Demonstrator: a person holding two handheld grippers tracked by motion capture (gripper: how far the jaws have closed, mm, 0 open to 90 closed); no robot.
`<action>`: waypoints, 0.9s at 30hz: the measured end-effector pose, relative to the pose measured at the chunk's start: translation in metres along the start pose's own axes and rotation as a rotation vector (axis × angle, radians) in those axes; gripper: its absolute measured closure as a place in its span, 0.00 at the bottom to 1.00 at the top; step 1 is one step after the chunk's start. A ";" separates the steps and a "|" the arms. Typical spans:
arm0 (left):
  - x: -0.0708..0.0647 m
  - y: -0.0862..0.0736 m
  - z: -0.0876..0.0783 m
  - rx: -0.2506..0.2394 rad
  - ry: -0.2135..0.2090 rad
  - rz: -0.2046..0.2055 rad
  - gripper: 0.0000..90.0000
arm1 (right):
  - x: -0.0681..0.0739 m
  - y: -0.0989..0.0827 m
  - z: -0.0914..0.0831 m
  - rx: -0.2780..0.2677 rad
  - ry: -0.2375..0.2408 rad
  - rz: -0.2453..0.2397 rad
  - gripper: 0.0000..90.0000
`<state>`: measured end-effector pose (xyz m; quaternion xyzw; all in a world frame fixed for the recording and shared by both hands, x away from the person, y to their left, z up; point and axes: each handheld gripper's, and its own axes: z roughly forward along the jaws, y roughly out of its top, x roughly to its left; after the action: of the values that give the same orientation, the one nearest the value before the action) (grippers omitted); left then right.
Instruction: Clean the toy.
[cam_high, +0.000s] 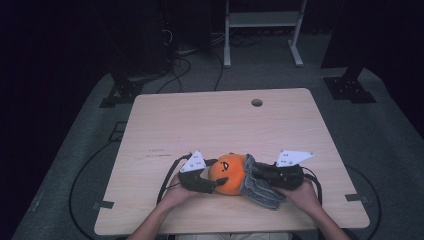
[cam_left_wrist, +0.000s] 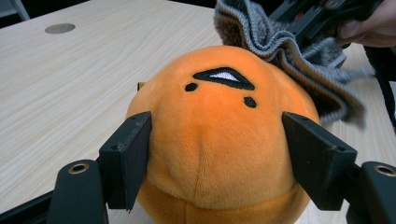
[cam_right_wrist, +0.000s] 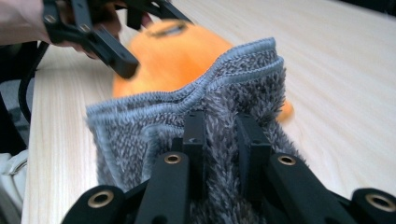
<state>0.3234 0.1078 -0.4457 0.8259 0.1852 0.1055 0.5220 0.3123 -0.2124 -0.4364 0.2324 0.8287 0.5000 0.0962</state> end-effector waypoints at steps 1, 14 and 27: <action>-0.001 0.000 0.000 -0.002 0.003 0.000 0.30 | -0.002 -0.003 -0.002 0.006 0.000 0.016 0.84; -0.002 0.000 0.002 -0.001 0.006 0.003 0.30 | 0.021 0.018 0.012 -0.041 0.059 -0.090 0.84; -0.003 0.002 0.005 0.000 0.006 0.015 0.30 | 0.014 0.017 0.000 -0.096 0.082 -0.025 0.84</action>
<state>0.3225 0.1020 -0.4459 0.8268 0.1807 0.1119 0.5209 0.3044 -0.1991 -0.4208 0.1966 0.8099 0.5470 0.0794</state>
